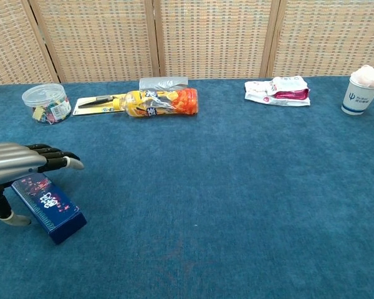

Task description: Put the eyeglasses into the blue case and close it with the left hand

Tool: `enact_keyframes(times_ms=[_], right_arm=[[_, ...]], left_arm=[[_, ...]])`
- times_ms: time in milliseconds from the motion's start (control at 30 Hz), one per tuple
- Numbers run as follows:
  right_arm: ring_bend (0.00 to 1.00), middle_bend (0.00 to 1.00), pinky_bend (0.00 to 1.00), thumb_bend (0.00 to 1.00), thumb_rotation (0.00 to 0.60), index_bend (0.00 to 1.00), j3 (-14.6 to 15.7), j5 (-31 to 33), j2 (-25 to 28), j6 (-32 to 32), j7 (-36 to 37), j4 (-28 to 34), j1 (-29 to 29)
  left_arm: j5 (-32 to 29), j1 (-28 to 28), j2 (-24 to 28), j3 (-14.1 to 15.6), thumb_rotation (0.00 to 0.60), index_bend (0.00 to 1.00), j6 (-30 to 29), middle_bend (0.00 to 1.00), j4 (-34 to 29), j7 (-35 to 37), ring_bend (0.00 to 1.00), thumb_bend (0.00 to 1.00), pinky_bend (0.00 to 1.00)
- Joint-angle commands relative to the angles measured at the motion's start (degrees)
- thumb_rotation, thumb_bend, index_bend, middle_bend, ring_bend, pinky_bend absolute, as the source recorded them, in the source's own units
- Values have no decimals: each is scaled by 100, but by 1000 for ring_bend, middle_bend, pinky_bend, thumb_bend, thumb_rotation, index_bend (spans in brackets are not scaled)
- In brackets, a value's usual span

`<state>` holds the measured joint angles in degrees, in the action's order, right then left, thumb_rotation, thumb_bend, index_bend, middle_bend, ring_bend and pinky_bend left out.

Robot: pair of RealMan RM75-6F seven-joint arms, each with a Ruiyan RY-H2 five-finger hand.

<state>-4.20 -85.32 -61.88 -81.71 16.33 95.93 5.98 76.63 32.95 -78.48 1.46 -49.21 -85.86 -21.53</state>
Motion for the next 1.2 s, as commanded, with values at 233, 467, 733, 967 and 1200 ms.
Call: enact_keyframes(times_ms=[233,467,733,967,1200], right_arm=[[0,0,0,0,600,0,-13,2,-21,-40,27,-16,-13],[0,0,0,0,600,0,-13,12,-18,-23,3,-12,-8],[0,0,0,0,600,0,-6,10,-15,-7,-10,-14,-4],[0,0,0,0,600,0,-6,18,-13,-5,-54,12,-4],[0,0,0,0,600,0,-12,29,-17,-20,-96,36,-11]], left_arm=[[279,-44,-251,-6,600,508,-308,496,362,214,242,219,69],[279,-75,-233,-3,600,419,-363,304,426,398,140,162,65],[422,-339,678,-2,600,0,-939,0,-624,631,0,0,0],[536,-1337,1178,-233,600,0,-3022,0,-934,601,0,0,0],[-72,-2104,619,-522,600,0,-4079,0,-470,574,0,0,0]])
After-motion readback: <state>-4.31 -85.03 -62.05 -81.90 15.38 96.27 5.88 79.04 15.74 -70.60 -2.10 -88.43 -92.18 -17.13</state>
